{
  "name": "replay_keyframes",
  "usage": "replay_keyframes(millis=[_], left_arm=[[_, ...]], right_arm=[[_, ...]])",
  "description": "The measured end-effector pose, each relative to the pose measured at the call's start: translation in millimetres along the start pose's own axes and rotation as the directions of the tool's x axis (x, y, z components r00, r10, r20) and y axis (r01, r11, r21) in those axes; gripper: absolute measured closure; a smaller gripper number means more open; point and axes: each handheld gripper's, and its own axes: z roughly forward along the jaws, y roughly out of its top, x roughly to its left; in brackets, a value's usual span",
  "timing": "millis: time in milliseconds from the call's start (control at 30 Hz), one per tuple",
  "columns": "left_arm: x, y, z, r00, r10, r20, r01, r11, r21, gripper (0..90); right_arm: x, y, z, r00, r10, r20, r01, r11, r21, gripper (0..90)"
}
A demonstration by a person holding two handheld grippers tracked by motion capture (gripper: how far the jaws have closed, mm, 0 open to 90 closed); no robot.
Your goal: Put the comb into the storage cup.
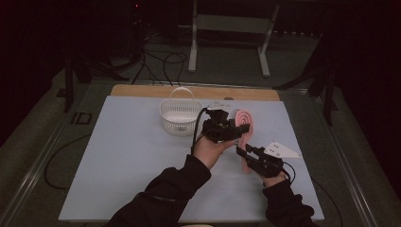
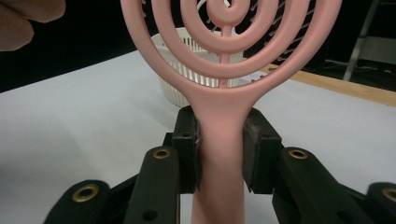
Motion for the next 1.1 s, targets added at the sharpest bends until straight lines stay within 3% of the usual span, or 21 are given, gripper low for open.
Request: replay_keyframes(millis=[167, 300, 633, 733, 933, 1100], left_arm=[[-0.2, 0.2, 0.7, 0.9997, -0.015, 0.021, 0.015, 0.9999, -0.008, 61.0], [-2.3, 0.8, 1.1, 0.9989, 0.010, 0.045, -0.009, 0.9999, -0.011, 62.9], [-2.9, 1.8, -0.4, 0.9985, 0.033, 0.044, -0.032, 0.9992, -0.026, 64.7], [-5.5, 3.2, -1.4, 0.9979, 0.047, 0.045, -0.045, 0.9984, -0.034, 64.9], [-11.2, 4.5, -0.3, 0.9945, 0.091, 0.052, -0.089, 0.9956, -0.028, 65.2], [-13.1, 6.0, -1.8, 0.9928, 0.105, 0.056, -0.104, 0.9940, -0.036, 65.3]], right_arm=[[1.1, 0.6, -0.1, 1.0000, -0.006, 0.005, 0.006, 1.000, 0.002, 70.2], [0.4, 1.1, -1.3, 0.9999, -0.006, 0.009, 0.006, 1.000, -0.006, 70.2], [1.3, 2.4, -2.1, 0.9999, -0.003, 0.016, 0.004, 1.000, -0.012, 70.2], [-0.2, 2.1, -2.4, 0.9998, 0.014, -0.013, -0.015, 0.999, -0.032, 69.1], [2.0, 3.4, -2.0, 0.9996, 0.014, -0.024, -0.015, 1.000, -0.021, 45.4], [2.4, 3.5, -1.9, 0.9990, 0.027, -0.036, -0.028, 0.999, -0.022, 36.9]])
